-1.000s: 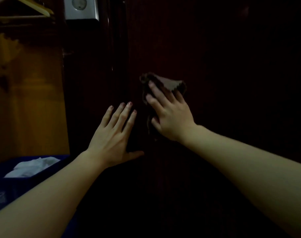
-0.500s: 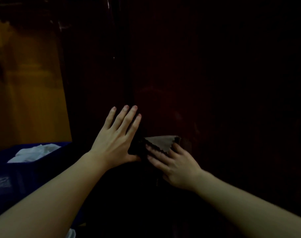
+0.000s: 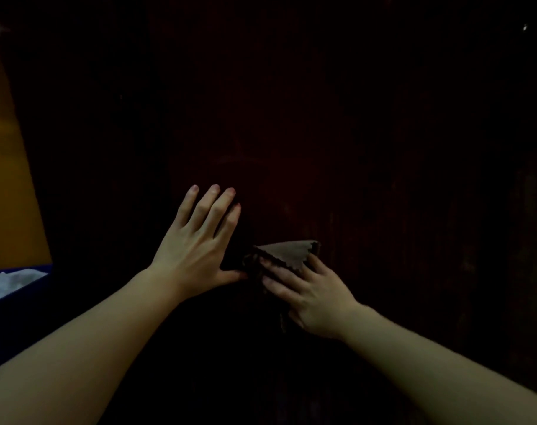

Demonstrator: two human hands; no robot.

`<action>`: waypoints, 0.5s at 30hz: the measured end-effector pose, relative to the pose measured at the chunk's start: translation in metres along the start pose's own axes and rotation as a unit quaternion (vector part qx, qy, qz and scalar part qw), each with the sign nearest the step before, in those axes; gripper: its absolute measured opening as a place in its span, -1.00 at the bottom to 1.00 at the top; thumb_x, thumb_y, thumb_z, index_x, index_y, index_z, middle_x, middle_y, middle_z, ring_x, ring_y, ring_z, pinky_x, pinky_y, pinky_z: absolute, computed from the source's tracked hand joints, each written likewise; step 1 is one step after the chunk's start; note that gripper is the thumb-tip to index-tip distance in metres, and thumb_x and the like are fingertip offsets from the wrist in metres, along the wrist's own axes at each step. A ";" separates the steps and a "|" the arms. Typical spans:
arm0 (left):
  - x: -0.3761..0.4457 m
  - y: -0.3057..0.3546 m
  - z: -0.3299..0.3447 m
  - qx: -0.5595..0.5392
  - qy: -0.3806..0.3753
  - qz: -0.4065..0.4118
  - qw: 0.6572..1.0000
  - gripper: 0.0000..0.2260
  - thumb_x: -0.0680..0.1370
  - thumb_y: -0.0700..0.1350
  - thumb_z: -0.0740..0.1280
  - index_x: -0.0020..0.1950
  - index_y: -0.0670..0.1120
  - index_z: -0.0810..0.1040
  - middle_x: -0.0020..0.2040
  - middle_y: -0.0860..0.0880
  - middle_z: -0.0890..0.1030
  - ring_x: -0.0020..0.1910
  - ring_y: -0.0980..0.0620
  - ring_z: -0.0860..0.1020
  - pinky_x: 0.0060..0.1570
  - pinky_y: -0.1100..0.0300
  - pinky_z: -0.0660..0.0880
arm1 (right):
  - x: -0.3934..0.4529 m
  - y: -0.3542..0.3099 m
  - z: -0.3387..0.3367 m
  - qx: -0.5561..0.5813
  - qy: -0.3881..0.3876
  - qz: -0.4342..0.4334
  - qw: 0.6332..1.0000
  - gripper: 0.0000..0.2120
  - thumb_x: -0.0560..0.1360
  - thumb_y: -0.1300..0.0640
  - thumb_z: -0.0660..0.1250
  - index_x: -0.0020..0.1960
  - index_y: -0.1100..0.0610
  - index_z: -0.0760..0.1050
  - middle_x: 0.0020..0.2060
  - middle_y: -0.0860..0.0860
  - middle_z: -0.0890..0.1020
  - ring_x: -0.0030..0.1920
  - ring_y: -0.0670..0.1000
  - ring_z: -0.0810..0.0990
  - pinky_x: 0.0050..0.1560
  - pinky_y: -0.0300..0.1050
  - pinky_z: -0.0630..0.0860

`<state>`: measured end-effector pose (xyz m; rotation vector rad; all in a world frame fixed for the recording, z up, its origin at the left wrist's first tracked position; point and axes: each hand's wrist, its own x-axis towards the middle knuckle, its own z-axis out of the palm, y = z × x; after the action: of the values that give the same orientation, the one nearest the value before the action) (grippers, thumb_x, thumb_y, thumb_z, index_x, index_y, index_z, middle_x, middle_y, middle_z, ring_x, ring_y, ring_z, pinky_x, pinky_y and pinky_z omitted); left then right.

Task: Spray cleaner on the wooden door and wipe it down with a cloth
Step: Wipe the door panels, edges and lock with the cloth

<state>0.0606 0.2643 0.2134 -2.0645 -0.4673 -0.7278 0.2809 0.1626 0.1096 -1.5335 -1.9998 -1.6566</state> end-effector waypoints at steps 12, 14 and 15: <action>0.070 0.058 -0.008 -0.002 0.024 0.075 0.997 -0.11 0.29 0.41 0.34 0.39 -0.19 0.33 0.41 -0.26 0.26 0.44 -0.29 0.20 0.42 -0.27 0.08 | -0.051 0.062 0.000 0.006 0.001 0.150 0.989 -0.33 0.35 -0.13 0.23 0.41 0.07 0.26 0.52 0.12 0.12 0.42 0.22 0.23 0.41 0.26 0.16; 0.082 0.069 -0.010 0.005 0.020 0.084 0.996 -0.11 0.29 0.41 0.34 0.39 -0.19 0.35 0.42 -0.26 0.26 0.44 -0.28 0.20 0.41 -0.27 0.09 | -0.074 0.067 0.000 0.002 -0.010 0.120 0.993 -0.31 0.34 -0.16 0.25 0.41 0.07 0.26 0.51 0.12 0.14 0.41 0.23 0.25 0.38 0.29 0.24; 0.088 0.074 -0.011 0.007 0.021 0.089 0.996 -0.11 0.29 0.42 0.34 0.40 -0.18 0.35 0.42 -0.26 0.26 0.44 -0.28 0.20 0.41 -0.27 0.09 | -0.078 0.076 -0.001 0.007 -0.010 0.111 0.994 -0.32 0.34 -0.16 0.25 0.40 0.06 0.26 0.51 0.12 0.16 0.40 0.23 0.26 0.36 0.30 0.28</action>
<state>0.1657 0.2196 0.2307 -2.0432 -0.2607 -0.6590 0.3737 0.1058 0.1110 -1.7025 -1.7704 -1.5426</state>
